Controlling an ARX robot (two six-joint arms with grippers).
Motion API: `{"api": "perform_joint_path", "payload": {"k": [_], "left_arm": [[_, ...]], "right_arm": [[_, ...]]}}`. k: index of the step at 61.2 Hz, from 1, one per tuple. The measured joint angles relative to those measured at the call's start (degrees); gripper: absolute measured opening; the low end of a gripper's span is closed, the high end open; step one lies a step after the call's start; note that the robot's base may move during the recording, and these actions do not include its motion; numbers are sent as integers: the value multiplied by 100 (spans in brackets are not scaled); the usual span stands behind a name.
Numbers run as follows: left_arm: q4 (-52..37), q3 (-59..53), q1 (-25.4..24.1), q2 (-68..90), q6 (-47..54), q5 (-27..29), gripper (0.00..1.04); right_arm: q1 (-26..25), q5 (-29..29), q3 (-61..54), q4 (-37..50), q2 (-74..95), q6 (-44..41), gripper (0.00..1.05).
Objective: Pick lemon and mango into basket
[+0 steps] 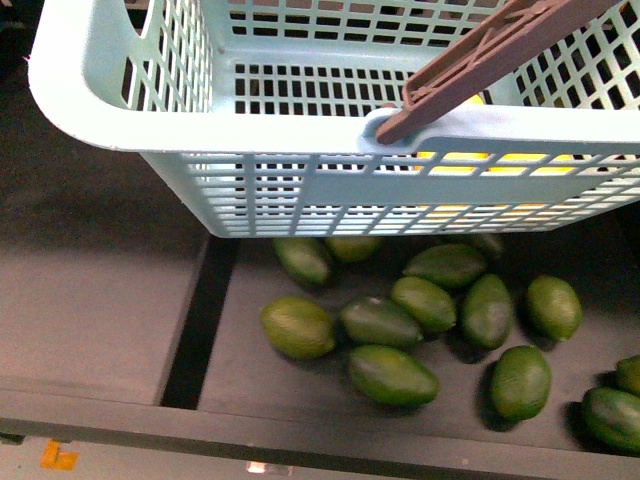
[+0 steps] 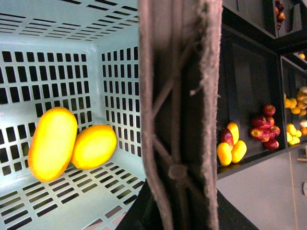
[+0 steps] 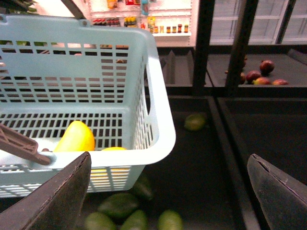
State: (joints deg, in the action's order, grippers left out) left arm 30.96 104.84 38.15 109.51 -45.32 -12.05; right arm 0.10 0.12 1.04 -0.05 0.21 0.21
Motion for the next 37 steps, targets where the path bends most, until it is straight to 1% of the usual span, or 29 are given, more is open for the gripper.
{"api": "perform_joint_path", "payload": {"k": [26, 37], "left_arm": [[2, -2, 42, 0, 0, 39, 6], [2, -2, -96, -9, -13, 107, 6]], "right_arm": [[0, 0, 0, -2, -4, -2, 96], [-11, -52, -4, -2, -2, -4, 96]]}}
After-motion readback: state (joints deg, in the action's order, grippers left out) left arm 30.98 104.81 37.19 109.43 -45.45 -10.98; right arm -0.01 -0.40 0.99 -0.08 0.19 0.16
